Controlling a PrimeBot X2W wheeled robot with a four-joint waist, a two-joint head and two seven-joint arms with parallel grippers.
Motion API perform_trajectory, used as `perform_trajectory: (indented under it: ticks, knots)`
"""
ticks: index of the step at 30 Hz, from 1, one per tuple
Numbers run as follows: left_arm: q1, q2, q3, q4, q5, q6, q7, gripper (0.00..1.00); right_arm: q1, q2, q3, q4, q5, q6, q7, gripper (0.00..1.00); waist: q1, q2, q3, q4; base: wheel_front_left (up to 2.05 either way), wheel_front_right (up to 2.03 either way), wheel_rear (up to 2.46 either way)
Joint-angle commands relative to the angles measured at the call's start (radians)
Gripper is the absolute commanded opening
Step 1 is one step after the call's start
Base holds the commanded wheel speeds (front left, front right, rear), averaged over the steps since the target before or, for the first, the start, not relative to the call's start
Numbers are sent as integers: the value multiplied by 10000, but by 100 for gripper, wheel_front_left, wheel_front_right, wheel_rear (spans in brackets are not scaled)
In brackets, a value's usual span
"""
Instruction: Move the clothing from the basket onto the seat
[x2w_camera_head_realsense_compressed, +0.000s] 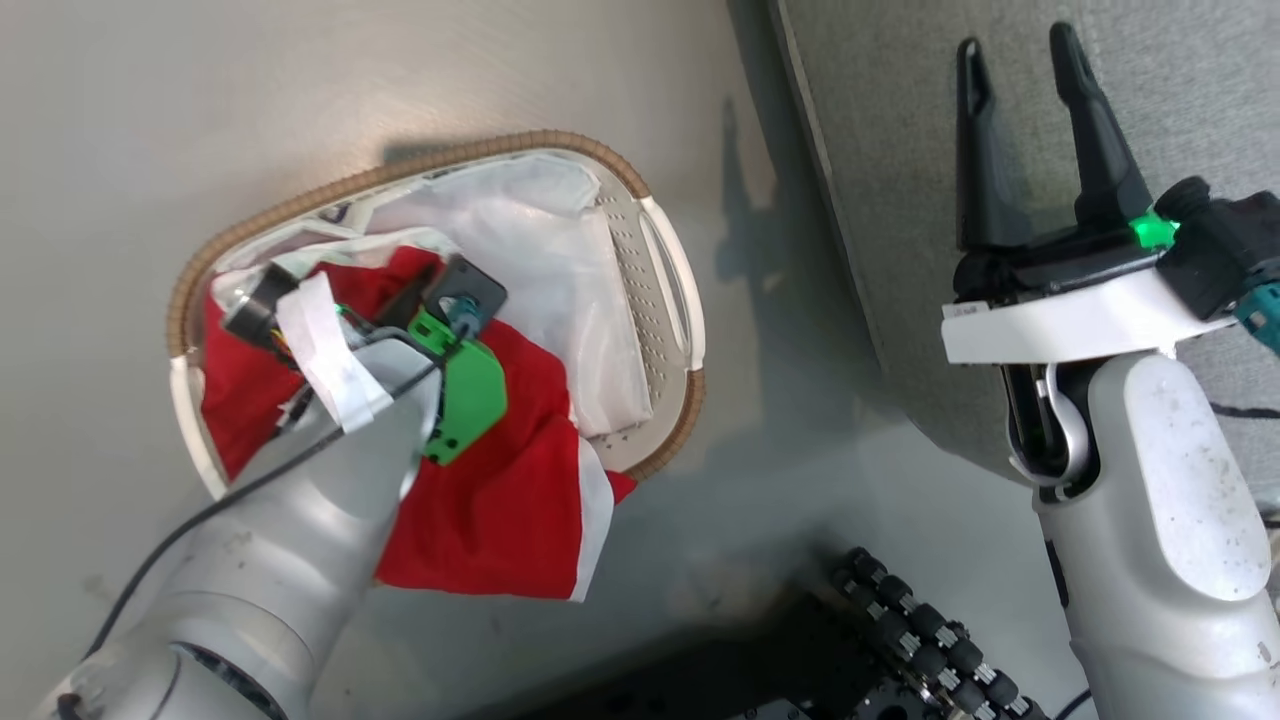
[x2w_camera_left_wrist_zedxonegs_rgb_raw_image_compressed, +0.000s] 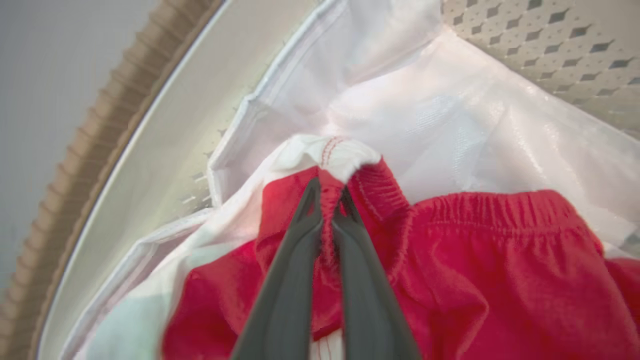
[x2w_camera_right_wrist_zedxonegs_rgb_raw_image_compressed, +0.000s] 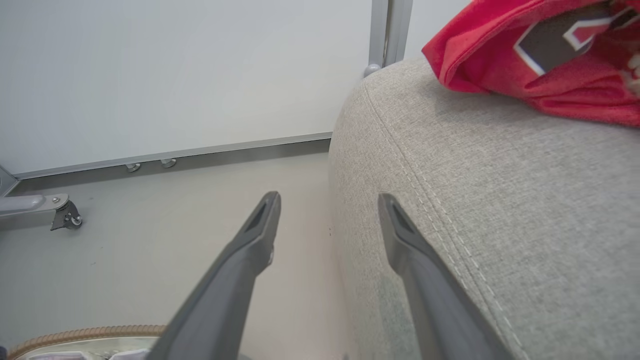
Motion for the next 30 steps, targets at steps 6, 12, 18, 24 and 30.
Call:
perform_trajectory:
  ticks: [6,12,18,24,30]
  knots:
    - [560,-230,-236,-501,-164,-369,-891,0,686,-29,-210,471,-432,-14,-49,100,0,0,-1765,650,0,0,0]
    - [742,-287,-78,-1383,-491,-623,-1338,0,1311,-31,-362,960,-743,-14,-49,100,0,0,-3084,982,0,0,0]
    - [578,73,144,-2683,-717,-760,-1487,0,1890,-31,-483,1308,-1056,-14,-49,100,0,0,-4254,1246,0,0,0]
    - [466,686,455,-3937,-963,-869,-1443,0,2493,-31,-569,1576,-1310,-14,-49,100,0,0,-5362,1509,0,0,0]
    - [240,1086,765,-4686,-1359,-941,-1068,0,2987,-31,-376,1797,-1457,-14,-49,100,0,0,-6416,1610,0,0,0]
